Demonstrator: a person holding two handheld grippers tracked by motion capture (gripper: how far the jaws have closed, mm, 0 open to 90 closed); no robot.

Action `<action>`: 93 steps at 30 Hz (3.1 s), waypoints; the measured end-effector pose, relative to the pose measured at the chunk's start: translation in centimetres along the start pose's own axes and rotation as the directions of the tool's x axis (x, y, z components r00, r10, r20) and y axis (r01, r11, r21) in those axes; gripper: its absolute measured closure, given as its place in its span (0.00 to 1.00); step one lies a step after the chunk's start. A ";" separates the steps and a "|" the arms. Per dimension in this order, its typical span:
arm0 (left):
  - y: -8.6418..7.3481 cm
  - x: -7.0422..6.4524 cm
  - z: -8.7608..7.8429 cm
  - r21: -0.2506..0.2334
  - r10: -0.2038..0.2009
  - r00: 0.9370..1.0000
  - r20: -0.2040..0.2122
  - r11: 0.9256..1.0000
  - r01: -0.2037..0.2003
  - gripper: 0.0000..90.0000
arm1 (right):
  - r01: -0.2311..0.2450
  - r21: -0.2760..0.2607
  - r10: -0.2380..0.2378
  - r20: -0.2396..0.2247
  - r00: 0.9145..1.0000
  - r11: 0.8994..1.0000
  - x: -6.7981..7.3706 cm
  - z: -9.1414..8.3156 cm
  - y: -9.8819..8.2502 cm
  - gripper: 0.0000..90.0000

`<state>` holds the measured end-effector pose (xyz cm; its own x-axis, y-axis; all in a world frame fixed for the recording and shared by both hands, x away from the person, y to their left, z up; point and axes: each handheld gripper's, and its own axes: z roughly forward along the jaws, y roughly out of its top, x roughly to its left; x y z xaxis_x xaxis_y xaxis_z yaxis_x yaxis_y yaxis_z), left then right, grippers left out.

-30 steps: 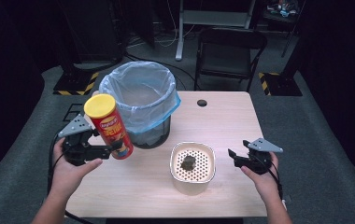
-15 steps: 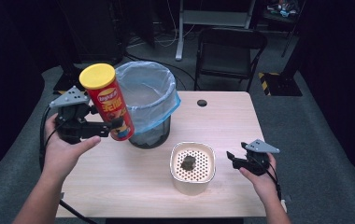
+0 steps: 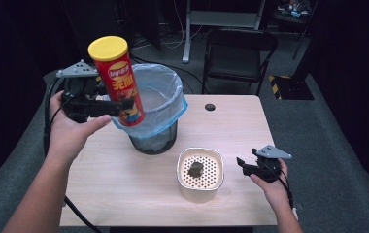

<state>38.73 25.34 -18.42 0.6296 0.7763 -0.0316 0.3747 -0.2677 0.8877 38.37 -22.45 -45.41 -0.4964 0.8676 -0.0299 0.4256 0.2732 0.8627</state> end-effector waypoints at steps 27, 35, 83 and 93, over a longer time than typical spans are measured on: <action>1.8 3.9 7.7 -0.004 -0.040 0.993 -0.108 0.999 0.040 0.27 | 0.006 0.013 -0.006 0.001 1.000 1.000 -0.2 0.3 -0.3 0.31; 1.0 5.2 9.7 -0.029 -0.065 0.992 -0.107 0.998 0.062 0.27 | 0.004 0.019 -0.004 0.001 1.000 1.000 -0.2 0.3 -0.5 0.31; -3.3 6.1 5.7 0.062 -0.071 0.994 -0.085 0.995 0.077 0.42 | 0.008 0.035 -0.008 0.007 1.000 0.999 -0.3 0.4 -0.6 0.31; -6.3 4.7 3.6 0.072 -0.088 0.996 -0.032 0.993 0.090 0.51 | 0.002 0.039 -0.002 0.010 1.000 0.999 -0.5 0.4 -0.6 0.31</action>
<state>41.73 28.60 -25.79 0.5722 0.8147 -0.0946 0.4781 -0.2375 0.8456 38.64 -22.85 -46.16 -0.4898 0.8710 -0.0369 0.4541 0.2911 0.8421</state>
